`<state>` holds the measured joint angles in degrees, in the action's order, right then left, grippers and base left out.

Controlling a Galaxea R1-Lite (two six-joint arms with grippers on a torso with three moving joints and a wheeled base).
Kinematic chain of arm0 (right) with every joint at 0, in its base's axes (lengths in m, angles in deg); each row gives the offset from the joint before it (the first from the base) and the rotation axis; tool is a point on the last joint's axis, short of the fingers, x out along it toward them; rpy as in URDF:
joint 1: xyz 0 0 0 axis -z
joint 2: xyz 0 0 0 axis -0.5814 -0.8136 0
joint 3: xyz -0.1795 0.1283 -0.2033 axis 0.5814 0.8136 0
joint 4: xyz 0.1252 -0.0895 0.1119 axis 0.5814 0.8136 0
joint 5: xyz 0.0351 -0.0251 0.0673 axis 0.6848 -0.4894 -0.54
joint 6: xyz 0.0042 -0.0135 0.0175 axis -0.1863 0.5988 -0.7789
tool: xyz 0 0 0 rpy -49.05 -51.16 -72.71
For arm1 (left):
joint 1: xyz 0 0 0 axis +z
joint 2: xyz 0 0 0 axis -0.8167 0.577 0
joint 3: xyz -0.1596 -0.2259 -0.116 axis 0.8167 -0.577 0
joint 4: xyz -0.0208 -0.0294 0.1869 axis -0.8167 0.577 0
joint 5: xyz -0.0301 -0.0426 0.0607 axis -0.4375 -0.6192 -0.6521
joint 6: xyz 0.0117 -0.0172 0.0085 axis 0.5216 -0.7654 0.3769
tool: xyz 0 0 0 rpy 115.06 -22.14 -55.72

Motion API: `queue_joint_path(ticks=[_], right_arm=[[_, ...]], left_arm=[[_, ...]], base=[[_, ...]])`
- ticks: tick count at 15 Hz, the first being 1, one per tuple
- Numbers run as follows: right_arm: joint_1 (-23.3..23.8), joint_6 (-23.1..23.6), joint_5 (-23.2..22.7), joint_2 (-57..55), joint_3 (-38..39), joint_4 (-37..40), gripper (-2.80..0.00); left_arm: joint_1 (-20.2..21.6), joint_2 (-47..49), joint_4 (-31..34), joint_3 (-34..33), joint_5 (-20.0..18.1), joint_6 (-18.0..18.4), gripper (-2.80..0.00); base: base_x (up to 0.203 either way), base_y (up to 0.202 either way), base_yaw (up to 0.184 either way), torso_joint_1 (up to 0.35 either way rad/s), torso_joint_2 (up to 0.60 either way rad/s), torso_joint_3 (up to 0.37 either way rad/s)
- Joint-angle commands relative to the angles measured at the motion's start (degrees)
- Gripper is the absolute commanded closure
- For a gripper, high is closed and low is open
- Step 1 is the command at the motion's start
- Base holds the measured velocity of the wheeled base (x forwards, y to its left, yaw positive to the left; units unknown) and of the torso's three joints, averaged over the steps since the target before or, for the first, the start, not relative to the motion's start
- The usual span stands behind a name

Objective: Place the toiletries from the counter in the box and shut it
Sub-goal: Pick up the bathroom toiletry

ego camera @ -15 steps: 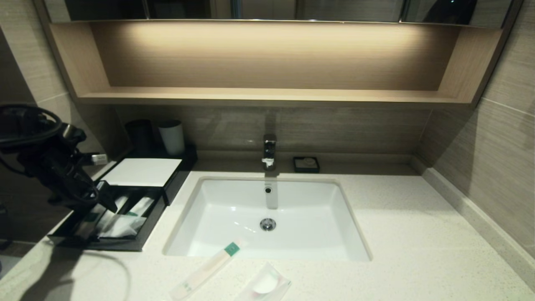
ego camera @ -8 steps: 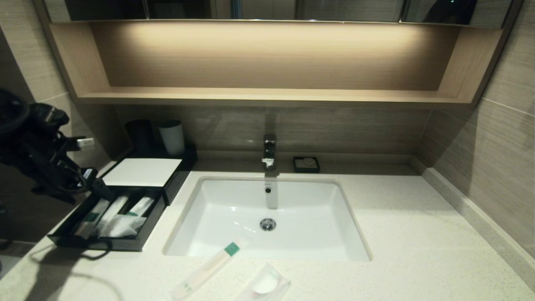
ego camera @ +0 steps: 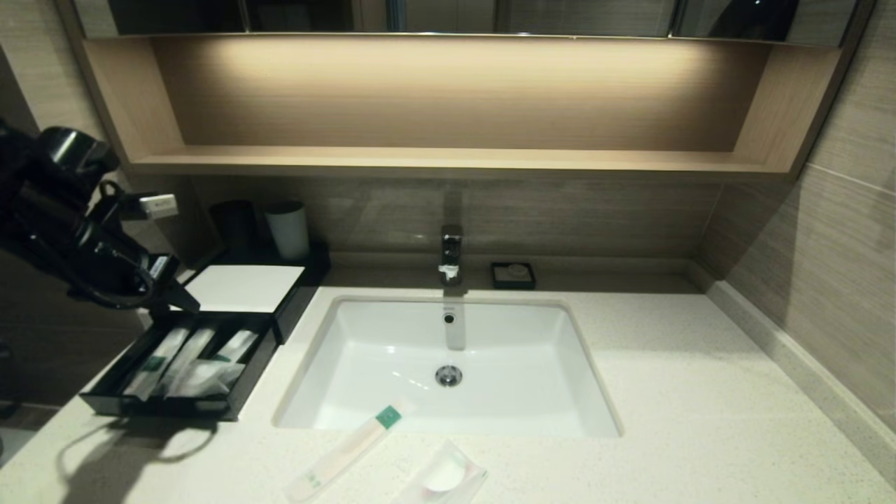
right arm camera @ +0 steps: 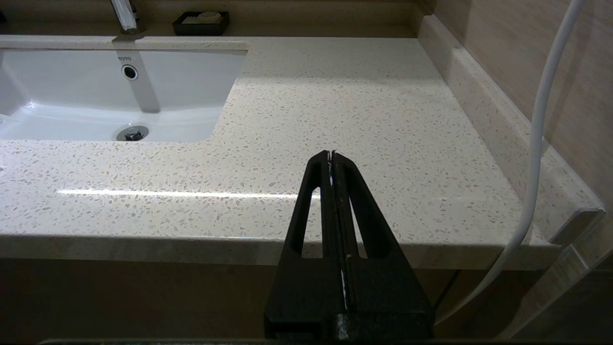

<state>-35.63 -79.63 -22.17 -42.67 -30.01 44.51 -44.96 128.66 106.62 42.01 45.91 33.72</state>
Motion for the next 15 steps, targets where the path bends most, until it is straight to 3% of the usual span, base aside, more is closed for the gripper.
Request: queue_joint_path(ticks=[1, 4, 11, 15], right_arm=[[-0.01, 0.02, 0.00, 0.00, 0.09, -0.02, 0.00], [-0.01, 0.02, 0.00, 0.00, 0.09, -0.02, 0.00], [-0.01, 0.02, 0.00, 0.00, 0.09, -0.02, 0.00], [-0.01, 0.02, 0.00, 0.00, 0.09, -0.02, 0.00]], left_arm=[[-4.78, -1.71, 0.17, -0.37, -1.36, -0.04, 0.00], [-9.50, -1.65, 0.63, -0.44, -1.70, -1.43, 0.00], [-9.62, -2.85, -0.19, -5.83, -1.38, -1.95, 0.00], [-11.96, -2.65, -6.53, -10.19, -1.25, -1.39, 0.00]], base=[[0.000, 0.000, 0.000, 0.000, 0.00, 0.000], [0.000, 0.000, 0.000, 0.000, 0.00, 0.000], [0.000, 0.000, 0.000, 0.000, 0.00, 0.000], [0.000, 0.000, 0.000, 0.000, 0.00, 0.000]])
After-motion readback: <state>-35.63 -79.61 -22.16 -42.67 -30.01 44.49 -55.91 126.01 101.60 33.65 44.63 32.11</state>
